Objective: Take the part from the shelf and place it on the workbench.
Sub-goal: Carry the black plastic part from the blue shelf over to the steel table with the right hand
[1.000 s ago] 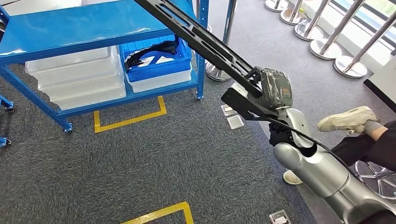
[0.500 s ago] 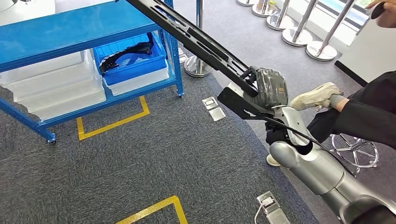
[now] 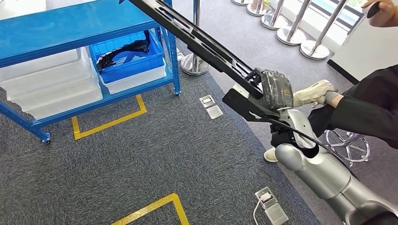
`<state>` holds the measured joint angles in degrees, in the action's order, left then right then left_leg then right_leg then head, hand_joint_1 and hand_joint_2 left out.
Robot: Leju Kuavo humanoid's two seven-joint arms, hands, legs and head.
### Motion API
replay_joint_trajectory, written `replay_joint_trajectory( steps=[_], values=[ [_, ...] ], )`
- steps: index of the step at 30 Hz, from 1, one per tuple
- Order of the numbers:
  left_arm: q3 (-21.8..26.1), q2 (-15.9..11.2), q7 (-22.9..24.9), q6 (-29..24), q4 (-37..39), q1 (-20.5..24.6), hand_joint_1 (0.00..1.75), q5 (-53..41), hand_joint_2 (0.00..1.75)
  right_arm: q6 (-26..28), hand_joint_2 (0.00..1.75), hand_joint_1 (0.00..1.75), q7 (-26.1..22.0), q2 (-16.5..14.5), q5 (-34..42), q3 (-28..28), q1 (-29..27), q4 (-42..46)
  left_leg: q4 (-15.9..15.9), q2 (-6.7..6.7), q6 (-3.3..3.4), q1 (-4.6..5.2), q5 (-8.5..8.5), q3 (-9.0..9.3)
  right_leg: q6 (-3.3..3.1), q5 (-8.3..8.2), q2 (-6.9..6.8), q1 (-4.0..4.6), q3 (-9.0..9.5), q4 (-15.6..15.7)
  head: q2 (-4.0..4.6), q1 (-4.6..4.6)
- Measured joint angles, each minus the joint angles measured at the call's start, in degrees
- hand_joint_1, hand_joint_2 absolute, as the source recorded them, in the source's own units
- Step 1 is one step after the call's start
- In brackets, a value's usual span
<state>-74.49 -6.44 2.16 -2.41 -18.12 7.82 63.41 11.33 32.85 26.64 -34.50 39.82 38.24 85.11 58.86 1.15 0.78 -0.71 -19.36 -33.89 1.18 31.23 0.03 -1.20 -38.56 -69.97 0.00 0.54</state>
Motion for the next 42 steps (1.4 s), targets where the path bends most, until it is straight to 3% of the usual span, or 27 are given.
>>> replay_joint_trajectory(
  steps=[2,3,6,8,11,12,13,15,17,19,21,23,25,27,28,29,30,32,34,38,40,42],
  values=[
    [0.0,-0.1,0.0,0.0,0.0,0.0,0.0,0.1,1.75,0.1,1.75,1.75,-0.2,-0.1,0.2,0.2,0.3,0.0,0.6,0.38,-0.6,0.03,-0.29,-0.22,-0.03,-2.75,-1.25,0.11,3.48,7.2,0.0,0.49],
    [0.0,-0.1,0.0,-0.1,0.0,0.1,0.0,0.1,1.75,0.1,1.75,1.75,-0.3,-0.2,0.3,0.2,0.4,0.0,0.9,0.54,-0.95,0.13,-0.34,-0.4,-0.37,-3.24,-1.68,0.22,4.33,9.3,0.0,0.63],
    [0.0,-0.2,0.0,-0.1,0.0,0.0,0.0,0.1,1.75,0.1,1.75,1.75,-0.4,-0.4,0.5,0.4,0.7,0.0,1.2,1.13,-1.89,0.26,-0.3,-0.72,-1.76,-3.4,-1.3,0.47,4.12,10.2,0.0,0.22],
    [0.0,-0.4,0.0,-0.2,0.0,0.1,0.0,0.1,1.75,0.1,1.75,1.75,-0.4,-0.5,0.5,0.4,1.0,0.0,2.9,0.61,-2.52,0.11,-1.77,-1.28,-2.55,-3.77,-0.88,0.41,4.01,10.4,0.0,-0.24],
    [0.0,-0.5,-0.1,-0.2,0.0,0.1,0.0,0.2,1.75,0.1,1.75,1.75,-0.4,-0.7,0.5,0.5,1.3,0.0,12.8,-0.63,-2.98,0.05,-7.45,-5.17,-3.23,-4.14,-0.23,0.51,3.73,10.5,0.0,-1.28],
    [0.0,-0.6,-0.1,-0.2,0.0,0.1,0.0,0.2,1.75,0.1,1.75,1.75,-0.4,-0.8,0.5,0.6,1.2,0.0,16.0,-0.73,-2.98,0.09,-8.66,-6.43,-3.33,-4.21,0.07,0.61,3.64,10.5,0.0,-1.48],
    [0.0,-0.6,-0.2,-0.2,0.0,0.1,0.0,0.2,1.75,0.1,1.75,1.75,-0.3,-0.9,0.5,0.7,1.2,0.0,17.4,-0.77,-2.87,0.14,-8.74,-6.85,-3.39,-4.28,0.42,0.69,3.59,10.5,0.0,-1.63],
    [0.0,-0.7,-0.2,-0.2,0.0,0.1,0.0,0.2,1.75,0.1,1.75,1.75,-0.3,-1.1,0.5,0.8,1.2,0.0,13.9,-0.92,-2.39,0.17,-6.0,-4.78,-3.39,-4.37,1.21,0.79,3.61,10.5,0.0,-2.06],
    [0.0,-0.7,-0.2,-0.2,0.0,0.1,0.0,0.2,1.75,0.1,1.75,1.75,-0.3,-1.3,0.5,0.8,1.4,0.0,5.9,-2.16,-1.79,0.15,-2.65,-1.06,-3.21,-4.49,1.93,0.85,3.58,10.5,0.0,-2.45],
    [0.0,-0.7,-0.1,-0.2,0.0,0.0,0.0,0.2,1.75,0.1,1.75,1.75,-0.3,-1.4,0.5,0.8,1.6,-0.1,1.5,-3.24,-1.52,0.26,-1.49,0.67,-2.73,-4.79,2.52,0.74,3.18,10.4,0.0,-2.49],
    [0.0,-0.7,-0.1,-0.2,0.0,-0.1,0.0,0.2,1.75,0.1,1.75,1.75,-0.2,-1.4,0.5,0.8,1.7,-0.1,0.8,-2.98,-1.31,0.45,-1.32,0.7,-2.04,-5.22,3.04,0.51,2.83,10.5,0.0,-2.46],
    [0.0,-0.7,-0.1,-0.2,0.0,-0.1,0.0,0.2,1.75,0.1,1.75,1.75,-0.2,-1.4,0.5,0.8,1.7,-0.1,0.1,-2.3,-0.71,0.29,-0.72,0.79,-1.42,-4.62,2.5,0.48,2.46,9.9,0.0,-2.35],
    [0.0,-0.7,-0.1,-0.2,0.0,0.0,0.0,0.2,1.75,0.1,1.75,1.75,-0.3,-1.5,0.5,0.8,1.9,-0.2,-0.6,-1.64,-0.17,0.09,-0.17,0.73,-1.03,-1.67,1.15,0.48,0.47,5.3,0.0,-1.67],
    [0.0,-0.7,-0.1,-0.2,0.0,-0.1,0.0,0.2,1.75,0.1,1.75,1.75,-0.2,-1.5,0.5,0.8,2.0,-0.2,-0.5,-1.07,-0.01,0.13,-0.05,0.44,-0.82,1.79,0.54,0.38,-2.84,-2.2,0.0,-0.83],
    [0.0,-0.7,-0.1,-0.2,0.0,-0.1,0.0,0.2,1.75,0.1,1.75,1.75,-0.2,-1.5,0.5,0.8,2.0,-0.3,-0.4,-0.73,0.0,0.14,-0.05,0.34,-0.75,2.44,0.48,0.34,-3.9,-4.7,0.0,-0.54],
    [0.0,-0.7,-0.1,-0.2,0.0,-0.1,0.0,0.2,1.75,0.1,1.75,1.75,-0.2,-1.5,0.5,0.8,1.9,-0.4,-0.3,-0.4,-0.02,0.15,-0.06,0.29,-0.7,1.97,0.42,0.32,-3.93,-5.1,0.0,-0.27],
    [0.0,-0.7,-0.1,-0.2,0.0,-0.1,0.0,0.2,1.75,0.1,1.75,1.75,-0.2,-1.5,0.5,0.8,2.0,-0.4,-0.2,-0.09,-0.08,0.13,-0.11,0.29,-0.68,0.49,0.28,0.31,-2.84,-3.1,0.0,-0.06],
    [0.0,-0.7,-0.2,-0.2,0.0,-0.1,0.0,0.2,1.75,0.1,1.75,1.75,-0.2,-1.5,0.6,0.8,2.1,-0.5,0.0,0.44,-0.37,0.17,-0.3,0.29,-0.81,-3.04,-0.75,0.45,1.22,4.7,0.0,0.34],
    [0.0,-0.7,-0.4,-0.2,0.0,0.0,0.0,0.1,1.75,0.1,1.75,1.75,-0.1,-1.5,0.6,0.8,2.2,-0.5,0.4,0.87,-0.86,0.39,-0.44,0.11,-1.31,-4.43,-1.66,0.8,3.6,10.0,0.0,0.57],
    [0.0,-0.7,-0.9,-0.2,0.0,-0.1,0.0,0.1,1.75,0.1,1.75,1.75,0.3,-1.5,0.7,0.8,2.4,-0.5,1.7,1.27,-2.12,0.44,-1.14,-0.2,-2.62,-4.69,-0.84,0.88,3.58,11.0,0.0,0.06],
    [0.0,-0.7,-1.0,-0.2,0.0,-0.1,0.0,0.1,1.75,0.1,1.75,1.75,0.3,-1.5,0.7,0.8,2.5,-0.5,6.2,0.24,-2.71,0.31,-3.99,-1.84,-3.22,-4.96,-0.45,0.7,3.63,11.3,0.0,-0.43],
    [0.0,-0.8,-1.0,-0.3,0.0,-0.1,0.0,0.1,1.75,0.1,1.75,1.75,0.4,-1.5,0.8,0.9,2.5,-0.5,13.3,-0.56,-2.94,0.24,-7.72,-4.83,-3.47,-5.04,0.1,0.81,3.53,11.2,0.0,-1.11]
  ],
)
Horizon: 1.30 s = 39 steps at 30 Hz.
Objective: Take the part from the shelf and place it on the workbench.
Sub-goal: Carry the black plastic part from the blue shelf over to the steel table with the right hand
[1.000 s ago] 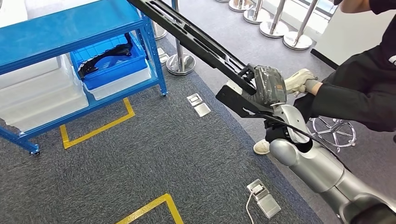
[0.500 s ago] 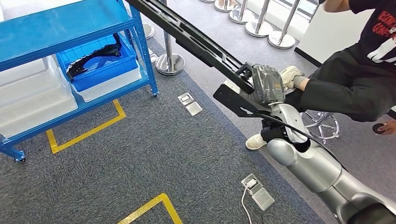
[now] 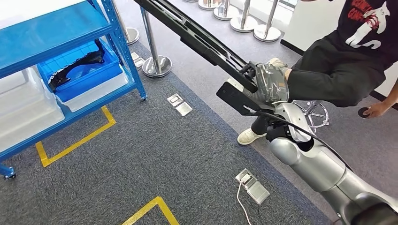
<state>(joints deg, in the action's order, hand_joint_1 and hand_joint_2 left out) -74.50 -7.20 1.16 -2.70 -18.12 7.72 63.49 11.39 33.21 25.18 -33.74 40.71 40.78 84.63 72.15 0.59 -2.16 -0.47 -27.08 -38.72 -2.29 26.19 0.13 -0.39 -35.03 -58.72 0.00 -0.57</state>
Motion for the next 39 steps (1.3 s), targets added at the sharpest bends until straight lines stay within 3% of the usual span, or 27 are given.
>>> replay_joint_trajectory(
  steps=[1,2,3,6,8,11,13,15,16,17,18,21,23,27,29,31,32,33,34,36,38,39],
  values=[
    [0.0,0.0,0.0,0.0,0.0,0.0,0.0,0.0,1.75,0.0,1.75,1.75,0.0,0.0,0.0,0.1,0.0,0.0,2.7,-0.13,-0.02,-0.01,-1.0,-1.15,-0.05,-0.03,0.33,0.06,-0.05,0.0,0.0,-0.2],
    [0.0,0.0,0.1,0.0,0.0,0.0,0.0,0.0,1.75,0.0,1.75,1.75,0.1,0.0,0.0,0.2,0.0,0.0,3.7,-0.18,0.05,0.0,-0.89,-1.47,-0.07,-0.06,0.69,0.1,-0.07,0.0,0.0,-0.36],
    [0.0,0.0,0.1,-0.1,0.0,0.0,0.0,0.0,1.75,0.0,1.75,1.75,0.1,0.0,0.0,0.2,0.0,0.0,2.4,-0.21,0.21,0.01,0.3,-0.79,-0.07,-0.09,1.08,0.13,-0.07,-0.1,0.0,-0.56],
    [0.0,0.0,0.4,-0.1,0.0,-0.1,0.0,0.0,1.75,0.0,1.75,1.75,0.2,0.0,0.0,0.4,0.0,0.0,-8.6,-1.95,1.04,-0.06,5.69,4.16,0.13,-0.2,2.15,0.18,-0.25,-0.3,0.0,-1.13],
    [0.0,0.0,0.6,-0.1,0.0,-0.1,0.0,0.0,1.75,0.0,1.75,1.75,0.4,0.0,0.0,0.4,0.1,0.0,-12.3,-3.1,1.38,0.02,6.61,5.41,0.68,-0.51,2.74,0.06,-0.79,-0.4,0.0,-1.19],
    [0.0,0.0,0.9,-0.1,0.0,-0.1,0.0,0.0,1.75,-0.1,1.75,1.75,0.9,0.1,-0.1,0.4,0.0,0.0,-13.2,-2.25,1.99,-0.05,7.07,5.49,1.75,-0.65,3.13,-0.09,-1.31,-0.5,0.0,-1.2],
    [0.0,0.0,1.0,0.0,0.0,0.0,0.0,0.0,1.75,-0.1,1.75,1.75,1.0,0.3,-0.1,0.4,0.1,0.0,-14.0,-1.49,2.61,-0.38,7.63,5.63,2.2,1.53,1.99,-0.05,-2.76,-3.7,0.0,-0.68],
    [0.0,0.0,1.1,0.0,0.0,-0.1,0.0,0.0,1.75,-0.1,1.75,1.75,1.2,0.4,-0.2,0.4,-0.1,0.0,-14.1,-0.84,2.87,-0.34,7.8,5.55,2.56,5.1,0.8,-0.27,-5.91,-10.8,0.0,0.2],
    [0.0,0.0,1.1,0.0,0.0,-0.1,0.0,0.0,1.75,-0.1,1.75,1.75,1.3,0.4,-0.2,0.4,-0.3,0.0,-14.1,-0.48,2.86,-0.31,7.79,5.51,2.76,6.23,0.59,-0.38,-7.37,-14.1,0.0,0.51],
    [0.0,0.0,1.2,0.0,0.0,-0.1,0.0,-0.1,1.75,-0.1,1.75,1.75,1.3,0.5,-0.2,0.4,-0.5,0.0,-14.0,-0.13,2.83,-0.3,7.75,5.49,2.94,6.33,0.45,-0.5,-8.01,-15.6,0.0,0.75],
    [0.0,0.0,1.2,0.0,0.0,-0.1,0.0,-0.1,1.75,-0.1,1.75,1.75,1.4,0.5,-0.2,0.4,-0.6,0.0,-13.9,0.22,2.76,-0.32,7.66,5.49,3.06,5.38,0.29,-0.58,-7.59,-15.0,0.0,0.98],
    [0.0,0.0,1.2,0.0,0.0,-0.1,0.0,-0.2,1.75,-0.1,1.75,1.75,1.5,0.7,-0.3,0.4,-0.8,0.1,-13.2,1.09,2.19,-0.27,7.12,5.49,3.01,0.59,-1.19,-0.5,-2.23,-4.3,0.0,1.65],
    [0.0,0.0,1.2,0.0,0.0,0.0,0.0,-0.3,1.75,-0.1,1.75,1.75,1.5,0.8,-0.3,0.3,-0.8,0.2,-12.9,1.52,1.65,-0.04,6.89,5.4,2.53,-0.1,-1.7,-0.2,-0.56,-0.6,0.0,1.81],
    [0.0,-0.1,1.2,0.0,0.0,0.0,0.0,-0.5,1.75,-0.1,1.75,1.75,1.5,1.0,-0.4,0.3,-1.0,0.3,-11.8,1.7,0.45,-0.19,5.84,5.3,1.22,-0.34,-0.52,-0.17,-0.61,-0.2,0.0,1.13],
    [0.0,-0.1,1.2,0.0,0.0,0.0,0.0,-0.5,1.75,-0.1,1.75,1.75,1.5,1.0,-0.4,0.3,-1.1,0.4,-6.6,0.66,-0.02,-0.31,2.58,3.33,0.67,-0.5,-0.14,-0.31,-0.55,0.0,0.0,0.53],
    [0.0,-0.1,1.2,0.0,0.0,0.0,0.0,-0.5,1.75,-0.1,1.75,1.75,1.5,1.0,-0.4,0.3,-1.3,0.5,0.9,0.01,-0.2,-0.27,-0.88,0.07,0.43,-0.52,0.37,-0.22,-0.6,0.0,0.0,-0.11],
    [0.0,-0.2,1.2,0.0,0.0,0.0,0.0,-0.5,1.75,-0.1,1.75,1.75,1.5,1.0,-0.5,0.3,-1.5,0.5,3.1,-0.08,-0.18,-0.24,-1.39,-0.9,0.4,-0.53,0.69,-0.16,-0.6,-0.1,0.0,-0.27],
    [0.0,-0.2,1.2,0.0,0.0,0.0,0.0,-0.5,1.75,-0.1,1.75,1.75,1.6,1.0,-0.5,0.3,-1.6,0.5,3.2,-0.13,-0.06,-0.22,-0.76,-0.91,0.39,-0.54,1.07,-0.13,-0.58,-0.1,0.0,-0.42],
    [0.0,-0.2,1.2,0.0,0.0,0.0,0.0,-0.5,1.75,-0.1,1.75,1.75,1.6,1.0,-0.5,0.3,-1.7,0.5,1.2,-0.2,0.14,-0.22,0.84,0.04,0.4,-0.54,1.48,-0.11,-0.54,-0.1,0.0,-0.61],
    [0.0,-0.2,1.3,0.0,0.0,0.0,0.0,-0.6,1.75,-0.1,1.75,1.75,1.6,1.0,-0.6,0.2,-1.7,0.6,-6.4,-1.2,0.73,-0.24,4.85,3.45,0.51,-0.58,2.26,-0.04,-0.54,-0.2,0.0,-1.09],
    [0.0,-0.2,1.4,0.0,0.0,-0.1,0.0,-0.6,1.75,-0.1,1.75,1.75,1.6,1.1,-0.7,0.2,-1.8,0.7,-11.7,-2.23,1.09,-0.21,6.56,5.41,0.9,-0.75,2.87,0.0,-0.88,-0.3,0.0,-1.29],
    [0.0,-0.2,1.4,0.0,0.0,-0.1,0.0,-0.6,1.75,-0.1,1.75,1.75,1.6,1.1,-0.7,0.1,-1.8,0.7,-12.4,-2.38,1.19,-0.13,6.46,5.52,1.21,-0.91,3.11,-0.05,-1.08,-0.3,0.0,-1.25]
  ],
)
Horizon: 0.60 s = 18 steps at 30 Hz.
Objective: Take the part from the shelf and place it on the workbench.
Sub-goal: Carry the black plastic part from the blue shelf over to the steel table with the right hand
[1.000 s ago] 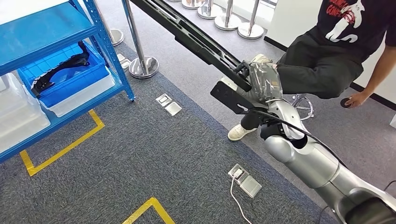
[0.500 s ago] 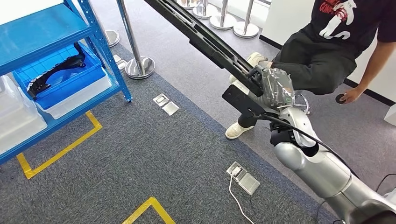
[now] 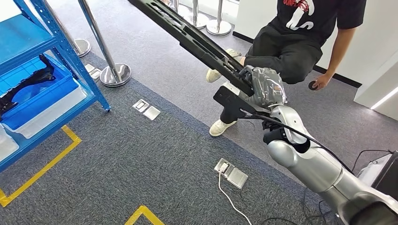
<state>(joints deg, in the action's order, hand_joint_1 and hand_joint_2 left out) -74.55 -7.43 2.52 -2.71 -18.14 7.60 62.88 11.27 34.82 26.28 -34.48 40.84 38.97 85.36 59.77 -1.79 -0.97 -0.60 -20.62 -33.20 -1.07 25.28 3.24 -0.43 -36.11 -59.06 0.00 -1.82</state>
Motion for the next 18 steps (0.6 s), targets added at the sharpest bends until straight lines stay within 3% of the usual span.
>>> replay_joint_trajectory(
  steps=[2,4,7,8,9,10,13,15,18],
  values=[
    [0.0,0.0,0.0,0.0,0.0,0.0,0.0,0.0,1.75,0.0,1.75,1.75,0.1,0.1,0.0,-0.2,-0.1,0.0,-0.5,0.56,0.38,0.0,0.24,-0.01,0.67,-0.17,0.26,-0.21,-0.23,0.1,0.0,0.11],
    [0.0,0.0,0.0,0.1,0.0,0.1,0.0,0.0,1.75,0.0,1.75,1.75,0.1,0.3,-0.1,-0.3,-0.2,0.1,-1.1,1.14,1.01,-0.24,0.69,0.07,1.2,1.21,-0.72,-0.19,-1.06,-1.8,0.0,0.44],
    [-0.1,0.0,0.0,0.2,0.0,0.1,0.0,0.0,1.75,-0.2,1.75,1.75,0.1,0.4,-0.3,-0.4,-0.3,0.2,-1.3,1.98,1.44,-0.27,0.93,0.03,1.61,6.28,-2.44,-0.28,-5.44,-11.8,0.0,1.65],
    [-0.1,0.0,0.0,0.2,0.0,0.0,0.0,0.0,1.75,-0.4,1.75,1.75,0.1,0.4,-0.3,-0.4,-0.4,0.2,-1.3,2.28,1.46,-0.24,0.91,0.02,1.71,7.06,-2.58,-0.35,-6.61,-14.5,0.0,1.95],
    [-0.1,0.0,0.0,0.2,0.0,0.0,0.0,0.0,1.75,-0.5,1.75,1.75,0.1,0.4,-0.4,-0.4,-0.4,0.2,-1.3,2.59,1.45,-0.23,0.87,0.04,1.77,6.86,-2.68,-0.41,-6.95,-15.4,0.0,2.19],
    [-0.2,0.0,0.0,0.2,0.0,0.1,0.0,0.0,1.75,-0.6,1.75,1.75,0.1,0.4,-0.4,-0.4,-0.5,0.2,-1.2,2.88,1.4,-0.24,0.79,0.06,1.79,5.6,-2.84,-0.45,-6.16,-13.9,0.0,2.4],
    [-0.2,0.0,0.0,0.2,0.0,0.1,0.0,0.0,1.75,-1.0,1.75,1.75,0.1,0.4,-0.5,-0.5,-0.3,0.4,-0.7,3.62,0.87,-0.08,0.34,0.06,1.49,1.1,-4.58,-0.22,-0.88,-3.4,0.0,3.1],
    [-0.2,0.0,0.1,0.2,0.0,0.1,0.0,0.0,1.75,-1.1,1.75,1.75,0.2,0.4,-0.6,-0.6,-0.1,0.5,-0.5,4.07,0.37,0.23,0.16,-0.03,1.0,0.86,-5.26,0.1,0.33,-0.5,0.0,3.19],
    [-0.2,0.0,0.2,0.2,0.0,0.1,0.0,0.0,1.75,-1.4,1.75,1.75,0.3,0.4,-0.6,-0.8,0.0,0.7,0.1,4.37,-0.55,0.21,-0.58,0.02,-0.01,0.75,-4.3,0.0,0.27,-0.1,0.0,2.62]
  ],
)
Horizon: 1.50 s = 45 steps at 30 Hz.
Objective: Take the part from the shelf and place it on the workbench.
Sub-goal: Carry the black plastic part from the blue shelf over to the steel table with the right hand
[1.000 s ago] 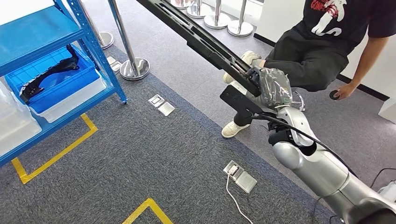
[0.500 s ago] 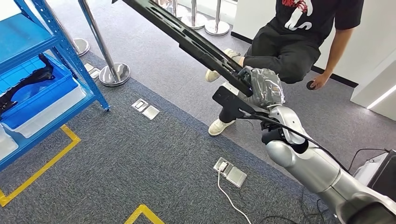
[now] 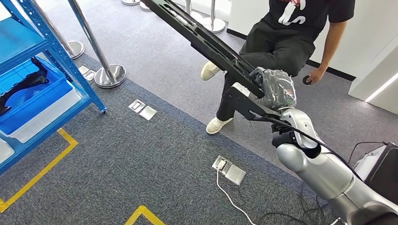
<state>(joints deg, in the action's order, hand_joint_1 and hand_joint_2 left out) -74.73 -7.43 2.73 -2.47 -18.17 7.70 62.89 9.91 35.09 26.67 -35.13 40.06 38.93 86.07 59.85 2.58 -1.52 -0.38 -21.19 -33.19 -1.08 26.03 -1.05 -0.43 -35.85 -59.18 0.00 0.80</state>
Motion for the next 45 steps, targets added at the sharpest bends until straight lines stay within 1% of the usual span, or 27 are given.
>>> replay_joint_trajectory(
  steps=[2,4,5,6,7,8,10,11,14,16,17,19,21,22,23,25,27,31,33,35,36,37,38,40,41,43,45],
  values=[
    [0.0,0.0,0.0,0.0,0.0,0.0,0.0,0.0,1.75,0.0,1.75,1.75,0.0,0.0,0.0,-0.1,0.0,0.2,3.8,-0.98,-0.56,-0.19,-2.54,-1.38,-0.67,-0.12,0.49,-0.16,0.11,0.2,0.0,-0.57],
    [0.0,0.0,0.0,0.0,0.0,0.0,0.0,0.0,1.75,0.0,1.75,1.75,0.1,0.0,-0.1,-0.1,0.0,0.3,11.3,-1.84,-0.79,-0.23,-6.18,-4.69,-1.01,-0.09,1.05,-0.07,0.11,0.2,0.0,-1.23],
    [0.0,-0.1,0.1,0.0,0.0,0.0,0.0,0.0,1.75,0.0,1.75,1.75,0.1,0.0,-0.1,-0.1,-0.1,0.3,14.5,-2.01,-0.83,-0.21,-7.22,-6.17,-1.06,-0.07,1.4,-0.01,0.13,0.2,0.0,-1.41],
    [0.0,-0.1,0.1,0.0,0.0,0.1,0.0,0.0,1.75,0.0,1.75,1.75,0.1,0.0,-0.1,-0.1,-0.1,0.3,16.0,-2.09,-0.78,-0.18,-7.19,-6.92,-1.08,-0.07,1.82,0.04,0.17,0.2,0.0,-1.55],
    [0.0,-0.1,0.2,0.0,0.0,0.1,0.0,-0.1,1.75,-0.1,1.75,1.75,0.1,0.0,-0.1,-0.1,-0.2,0.3,15.2,-2.14,-0.62,-0.17,-5.99,-6.61,-1.08,-0.06,2.27,0.07,0.24,0.2,0.0,-1.72],
    [0.0,-0.1,0.3,0.0,0.0,0.1,0.0,-0.1,1.75,-0.1,1.75,1.75,0.1,0.0,-0.1,-0.1,-0.2,0.4,12.4,-2.28,-0.38,-0.17,-3.95,-5.4,-1.07,-0.05,2.73,0.09,0.35,0.2,0.0,-1.91],
    [0.0,-0.2,0.6,0.0,0.0,0.0,0.0,-0.2,1.75,-0.1,1.75,1.75,0.2,0.0,-0.2,-0.1,-0.1,0.5,4.7,-3.44,0.23,-0.22,-0.08,-2.28,-0.97,-0.02,3.56,0.17,0.42,0.1,0.0,-2.33],
    [0.0,-0.2,0.7,0.1,0.0,0.0,0.0,-0.2,1.75,-0.1,1.75,1.75,0.2,0.0,-0.2,-0.1,-0.1,0.6,1.9,-3.95,0.43,-0.22,0.83,-1.21,-0.81,-0.06,3.89,0.19,0.29,0.0,0.0,-2.46],
    [0.0,-0.2,0.7,0.2,0.0,0.0,0.0,-0.3,1.75,-0.1,1.75,1.75,0.3,0.1,-0.3,-0.2,-0.1,0.7,-0.4,-3.97,0.81,-0.13,0.96,-0.54,0.08,-0.39,4.69,0.08,-0.22,0.0,0.0,-2.39],
    [0.0,-0.2,0.7,0.3,-0.1,0.0,0.0,-0.4,1.75,-0.1,1.75,1.75,0.3,0.3,-0.3,-0.3,-0.2,0.8,-1.1,-3.39,1.39,-0.39,1.38,-0.31,0.69,0.43,4.16,0.12,-0.7,-1.0,0.0,-2.2],
    [0.0,-0.2,0.7,0.3,-0.1,0.1,0.0,-0.4,1.75,-0.1,1.75,1.75,0.3,0.3,-0.3,-0.3,-0.1,0.9,-1.5,-3.09,1.67,-0.56,1.58,-0.19,0.96,1.7,3.5,0.15,-1.57,-3.0,0.0,-1.88],
    [0.0,-0.2,0.7,0.3,-0.1,0.0,0.0,-0.4,1.75,-0.1,1.75,1.75,0.3,0.4,-0.3,-0.4,-0.2,0.9,-1.6,-2.55,1.94,-0.58,1.7,-0.13,1.43,5.22,2.09,-0.03,-4.75,-10.0,0.0,-1.0],
    [0.0,-0.2,0.6,0.3,-0.1,0.0,0.0,-0.4,1.75,-0.1,1.75,1.75,0.3,0.4,-0.2,-0.5,-0.3,0.9,-1.5,-1.96,1.95,-0.54,1.63,-0.15,1.81,6.75,1.62,-0.28,-7.29,-15.5,0.0,-0.42],
    [0.0,-0.2,0.6,0.3,-0.1,0.0,0.0,-0.4,1.75,-0.1,1.75,1.75,0.3,0.4,-0.1,-0.5,-0.4,0.9,-1.4,-1.66,1.9,-0.55,1.54,-0.13,1.93,5.96,1.5,-0.38,-7.17,-15.2,0.0,-0.2],
    [0.0,-0.2,0.6,0.3,-0.1,0.0,0.0,-0.4,1.75,-0.1,1.75,1.75,0.3,0.4,-0.1,-0.5,-0.4,0.9,-1.3,-1.39,1.79,-0.58,1.4,-0.07,2.0,4.23,1.28,-0.47,-5.91,-12.7,0.0,0.0],
    [0.0,-0.2,0.5,0.3,-0.2,0.0,0.0,-0.4,1.75,-0.1,1.75,1.75,0.1,0.4,0.0,-0.5,-0.3,0.9,-0.9,-0.91,1.33,-0.54,0.98,0.02,1.93,0.92,0.11,-0.35,-2.02,-4.8,0.0,0.4],
    [0.0,-0.2,0.5,0.3,-0.2,0.0,0.0,-0.4,1.75,0.0,1.75,1.75,-0.1,0.4,0.0,-0.5,-0.3,0.9,-0.6,-0.54,0.77,-0.31,0.67,-0.01,1.33,-0.01,-0.57,-0.07,-0.02,-0.5,0.0,0.59],
    [0.0,-0.2,0.5,0.2,-0.2,0.1,0.0,-0.3,1.75,0.1,1.75,1.75,-0.5,0.4,0.1,-0.5,-0.2,0.9,0.4,-0.38,-0.46,-0.36,-0.35,-0.05,-0.19,0.01,0.46,-0.04,0.02,0.0,0.0,-0.04],
    [0.0,-0.2,0.4,0.2,-0.2,0.1,0.0,-0.2,1.75,0.1,1.75,1.75,-0.6,0.4,0.1,-0.5,-0.2,0.9,5.3,-1.42,-0.97,-0.47,-3.41,-1.99,-0.79,-0.08,0.84,-0.18,0.11,0.2,0.0,-0.68],
    [0.0,-0.2,0.3,0.2,-0.2,0.1,0.0,0.0,1.75,0.1,1.75,1.75,-0.7,0.3,0.2,-0.5,-0.2,0.9,12.9,-2.03,-1.14,-0.39,-6.85,-5.46,-1.09,-0.04,1.32,-0.07,0.11,0.1,0.0,-1.31],
    [0.0,-0.2,0.3,0.3,-0.1,0.1,0.0,0.0,1.75,0.1,1.75,1.75,-0.7,0.3,0.2,-0.5,-0.2,0.9,15.4,-2.11,-1.1,-0.34,-7.45,-6.69,-1.13,-0.02,1.64,-0.02,0.14,0.1,0.0,-1.46],
    [0.0,-0.2,0.2,0.3,-0.1,0.1,0.0,0.0,1.75,0.1,1.75,1.75,-0.7,0.3,0.2,-0.4,-0.2,0.9,15.9,-2.15,-0.97,-0.29,-6.89,-7.0,-1.15,-0.01,2.03,0.02,0.2,0.1,0.0,-1.6],
    [0.0,-0.2,0.2,0.3,-0.1,0.1,0.0,0.0,1.75,0.1,1.75,1.75,-0.7,0.3,0.2,-0.4,-0.2,0.9,14.2,-2.22,-0.74,-0.25,-5.26,-6.28,-1.15,0.0,2.47,0.04,0.31,0.1,0.0,-1.76],
    [0.0,-0.2,0.2,0.3,-0.1,0.0,0.0,0.0,1.75,0.1,1.75,1.75,-0.7,0.2,0.2,-0.4,-0.2,0.9,6.8,-3.19,-0.08,-0.22,-0.91,-3.19,-1.09,0.03,3.28,0.1,0.47,0.1,0.0,-2.18],
    [0.0,-0.2,0.2,0.3,-0.1,0.0,0.0,0.0,1.75,0.2,1.75,1.75,-0.7,0.2,0.2,-0.4,-0.1,0.9,3.3,-3.82,0.19,-0.23,0.47,-1.84,-0.99,0.03,3.69,0.16,0.39,0.0,0.0,-2.32],
    [0.0,-0.2,0.2,0.3,-0.1,-0.1,0.0,0.0,1.75,0.2,1.75,1.75,-0.7,0.2,0.2,-0.4,-0.1,0.9,0.2,-4.57,0.5,-0.12,1.08,-0.86,-0.56,-0.14,4.28,0.1,0.0,-0.1,0.0,-2.37],
    [0.0,-0.2,0.2,0.3,-0.2,0.0,0.0,0.0,1.75,0.3,1.75,1.75,-0.7,0.2,0.2,-0.4,-0.1,0.9,-0.6,-3.98,0.86,-0.18,1.2,-0.72,0.11,-0.25,4.58,-0.05,-0.23,0.0,0.0,-2.33]
  ],
)
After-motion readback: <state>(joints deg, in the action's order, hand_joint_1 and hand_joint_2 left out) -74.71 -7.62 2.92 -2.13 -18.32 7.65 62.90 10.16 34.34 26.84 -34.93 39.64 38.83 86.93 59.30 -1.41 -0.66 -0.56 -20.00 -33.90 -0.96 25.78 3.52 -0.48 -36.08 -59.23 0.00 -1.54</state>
